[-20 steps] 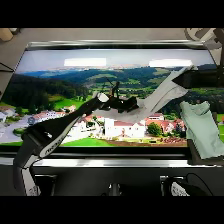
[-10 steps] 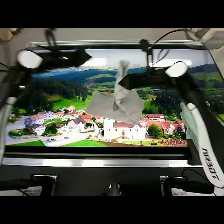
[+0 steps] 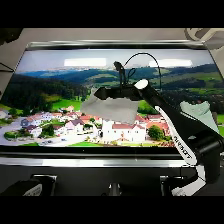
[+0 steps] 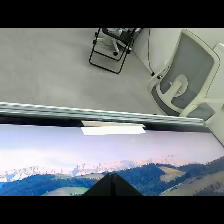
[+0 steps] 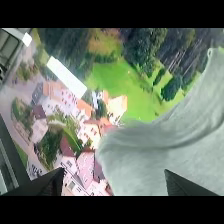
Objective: Fold the shirts.
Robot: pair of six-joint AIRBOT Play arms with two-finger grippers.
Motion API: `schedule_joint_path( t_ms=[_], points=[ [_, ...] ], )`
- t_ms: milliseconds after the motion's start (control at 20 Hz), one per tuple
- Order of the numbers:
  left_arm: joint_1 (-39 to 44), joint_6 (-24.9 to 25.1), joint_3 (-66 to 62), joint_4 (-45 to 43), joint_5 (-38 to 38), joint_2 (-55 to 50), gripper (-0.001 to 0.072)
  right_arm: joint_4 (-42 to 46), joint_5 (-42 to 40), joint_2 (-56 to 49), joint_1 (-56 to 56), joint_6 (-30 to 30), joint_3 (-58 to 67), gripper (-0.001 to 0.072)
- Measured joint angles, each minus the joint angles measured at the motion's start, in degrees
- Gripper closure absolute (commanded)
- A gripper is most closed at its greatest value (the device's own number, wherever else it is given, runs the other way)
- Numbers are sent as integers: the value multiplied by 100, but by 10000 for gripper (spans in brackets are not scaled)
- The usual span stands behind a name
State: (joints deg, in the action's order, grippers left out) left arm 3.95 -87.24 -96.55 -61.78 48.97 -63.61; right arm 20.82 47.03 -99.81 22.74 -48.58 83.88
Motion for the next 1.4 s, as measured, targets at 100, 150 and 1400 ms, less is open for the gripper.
schedule_joint_path(
  t_ms=[100,150,1400],
  points=[
    [-37,2,2,-83,142,74,680,240,140,166,-243,13,0,25],
    [-39,7,0,-98,205,98,680,560,343,273,-407,-90,0,26],
    [-59,186,26,-264,328,122,679,1204,1331,898,-2776,-789,-951,685]
  ],
)
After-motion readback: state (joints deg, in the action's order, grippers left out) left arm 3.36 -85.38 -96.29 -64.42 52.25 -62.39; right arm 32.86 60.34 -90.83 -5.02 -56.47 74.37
